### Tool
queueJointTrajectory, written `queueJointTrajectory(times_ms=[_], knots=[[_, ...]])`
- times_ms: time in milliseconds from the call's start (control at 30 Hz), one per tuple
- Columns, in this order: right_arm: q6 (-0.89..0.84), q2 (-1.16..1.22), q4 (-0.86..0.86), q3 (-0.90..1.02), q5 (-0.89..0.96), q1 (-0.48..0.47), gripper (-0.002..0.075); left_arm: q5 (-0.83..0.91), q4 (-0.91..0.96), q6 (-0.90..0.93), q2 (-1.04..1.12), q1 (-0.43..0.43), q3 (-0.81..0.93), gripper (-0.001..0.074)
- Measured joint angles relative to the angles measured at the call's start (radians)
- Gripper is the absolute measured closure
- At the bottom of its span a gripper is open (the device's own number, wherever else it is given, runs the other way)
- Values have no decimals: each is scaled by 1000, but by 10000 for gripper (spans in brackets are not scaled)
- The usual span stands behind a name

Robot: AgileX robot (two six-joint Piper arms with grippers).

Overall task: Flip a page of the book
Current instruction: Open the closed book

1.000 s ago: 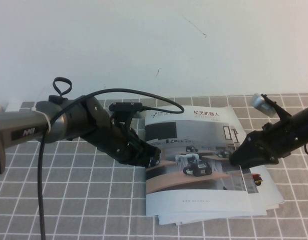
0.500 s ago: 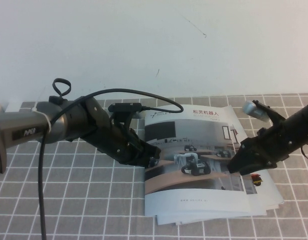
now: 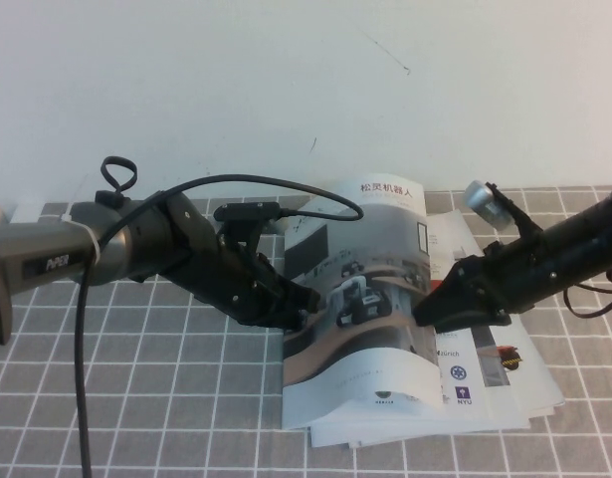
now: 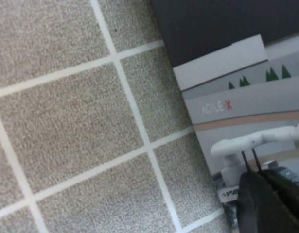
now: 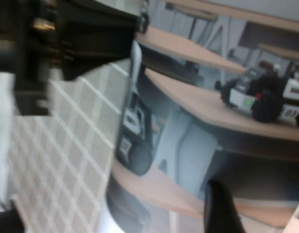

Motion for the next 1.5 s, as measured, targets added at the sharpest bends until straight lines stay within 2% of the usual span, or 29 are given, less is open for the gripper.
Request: queueJointTrajectory(times_ms=[233,400,767,1167,1300,1500], knots=[[-125,0,218,0,117,0,380,3,-2,0,0,2,0,738],[-170,0,371,0,128,7,380,10,-26,7,0,2,0,738],[-182,0,431,0,128,30,391,46,-86,71,-34,0,0,738],[-182,0,472,0,128,32,391,236,-24,133,-337,-4,12,738],[-182,0,489,0,128,42,391,256,-3,164,-466,-59,87,738],[-184,0,536,0,128,71,391,140,44,312,-624,-268,221,738]])
